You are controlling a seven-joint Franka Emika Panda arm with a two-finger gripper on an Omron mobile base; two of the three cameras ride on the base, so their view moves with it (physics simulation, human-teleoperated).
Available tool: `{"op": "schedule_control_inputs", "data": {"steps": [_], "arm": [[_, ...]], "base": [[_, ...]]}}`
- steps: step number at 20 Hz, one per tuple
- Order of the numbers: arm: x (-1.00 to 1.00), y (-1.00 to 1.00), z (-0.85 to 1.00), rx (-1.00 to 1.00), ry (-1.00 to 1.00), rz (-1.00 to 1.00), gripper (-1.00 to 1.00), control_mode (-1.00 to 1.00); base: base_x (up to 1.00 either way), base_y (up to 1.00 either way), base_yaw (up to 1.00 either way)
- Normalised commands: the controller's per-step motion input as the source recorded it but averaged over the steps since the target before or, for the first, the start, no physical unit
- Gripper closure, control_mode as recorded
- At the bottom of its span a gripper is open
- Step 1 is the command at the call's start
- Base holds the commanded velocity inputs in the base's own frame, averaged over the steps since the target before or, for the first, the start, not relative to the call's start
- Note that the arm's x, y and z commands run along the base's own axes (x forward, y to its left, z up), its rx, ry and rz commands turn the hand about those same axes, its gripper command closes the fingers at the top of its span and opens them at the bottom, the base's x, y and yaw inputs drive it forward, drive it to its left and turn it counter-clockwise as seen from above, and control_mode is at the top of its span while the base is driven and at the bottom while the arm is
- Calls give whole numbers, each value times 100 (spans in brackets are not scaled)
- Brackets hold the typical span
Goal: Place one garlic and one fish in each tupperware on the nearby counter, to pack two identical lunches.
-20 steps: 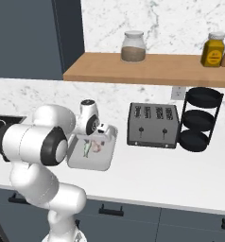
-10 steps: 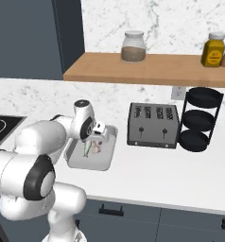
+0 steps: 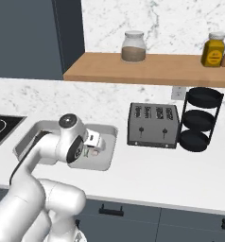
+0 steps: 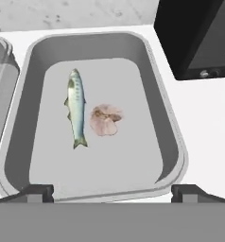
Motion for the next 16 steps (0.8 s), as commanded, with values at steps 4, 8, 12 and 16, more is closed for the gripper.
{"op": "schedule_control_inputs", "data": {"steps": [4,8,12,16], "arm": [[-72,-36,27,7,-35,2,-100,-100],[-72,-62,7,13,-49,0,-100,-100],[-71,-60,17,13,-39,0,-100,-100],[-53,-70,30,18,-17,0,-100,-100]], "base": [[0,0,0],[0,0,0],[0,0,0],[0,0,0]]}}
